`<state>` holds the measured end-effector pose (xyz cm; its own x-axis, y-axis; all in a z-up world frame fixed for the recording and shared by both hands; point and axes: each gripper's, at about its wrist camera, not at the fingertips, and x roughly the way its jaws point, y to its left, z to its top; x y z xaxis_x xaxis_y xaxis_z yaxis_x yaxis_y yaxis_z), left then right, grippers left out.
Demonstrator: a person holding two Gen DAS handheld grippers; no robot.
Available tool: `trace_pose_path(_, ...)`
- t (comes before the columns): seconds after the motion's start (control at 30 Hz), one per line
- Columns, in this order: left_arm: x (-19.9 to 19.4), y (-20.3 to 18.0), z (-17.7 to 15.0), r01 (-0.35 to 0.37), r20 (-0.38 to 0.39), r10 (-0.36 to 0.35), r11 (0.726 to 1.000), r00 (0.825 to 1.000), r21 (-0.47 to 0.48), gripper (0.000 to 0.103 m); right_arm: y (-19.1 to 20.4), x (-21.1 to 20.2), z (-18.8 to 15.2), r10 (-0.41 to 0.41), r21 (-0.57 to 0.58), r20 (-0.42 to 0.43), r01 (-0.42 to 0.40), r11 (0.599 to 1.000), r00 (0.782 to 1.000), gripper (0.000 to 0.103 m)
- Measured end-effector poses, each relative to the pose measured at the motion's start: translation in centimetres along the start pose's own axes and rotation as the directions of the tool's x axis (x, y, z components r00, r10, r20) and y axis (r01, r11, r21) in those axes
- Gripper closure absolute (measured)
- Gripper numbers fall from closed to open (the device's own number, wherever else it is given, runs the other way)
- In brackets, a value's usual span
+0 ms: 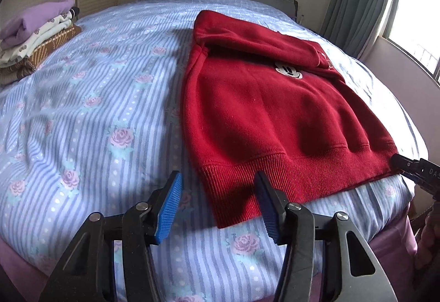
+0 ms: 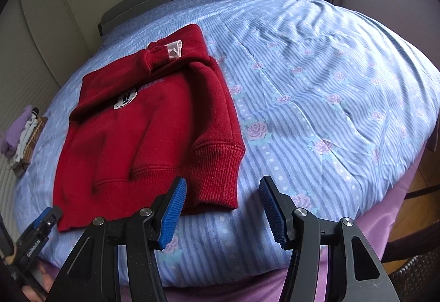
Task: Fold small clothes
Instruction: 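Move the left gripper to the sweatshirt hem and close on it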
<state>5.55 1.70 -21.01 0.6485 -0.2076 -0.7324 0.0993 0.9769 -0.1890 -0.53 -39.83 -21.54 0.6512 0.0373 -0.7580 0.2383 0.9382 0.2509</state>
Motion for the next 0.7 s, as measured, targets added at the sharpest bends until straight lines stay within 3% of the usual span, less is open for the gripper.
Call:
trace_pose_path(0.2,1.3,-0.1,-0.8,0.032,-0.05,-0.033,0.999,0.998,-0.028,0.059,-0.5,0.8,0.0,0.029,0.031,-0.031,-0.028,0.999,0.999,0.046)
trace_pose_path(0.37,1.4,-0.5,-1.0,0.062,-0.056,-0.062,0.998,0.996,-0.013,0.079,0.0,1.2,0.1,0.043,0.01,-0.041,-0.043,0.999,0.998,0.047)
trace_pose_path(0.47,1.3,-0.7,-0.9,0.07,-0.055,-0.07,0.998,0.996,-0.007,0.088,0.0,1.3,0.2,0.06,0.012,-0.049,-0.059,0.998,0.997,0.056)
trace_pose_path(0.7,0.3,-0.3,-0.5,0.094,-0.034,-0.095,0.995,0.995,-0.024,0.094,-1.6,0.9,0.4,0.13,0.101,-0.039,-0.126,0.987,0.991,0.079)
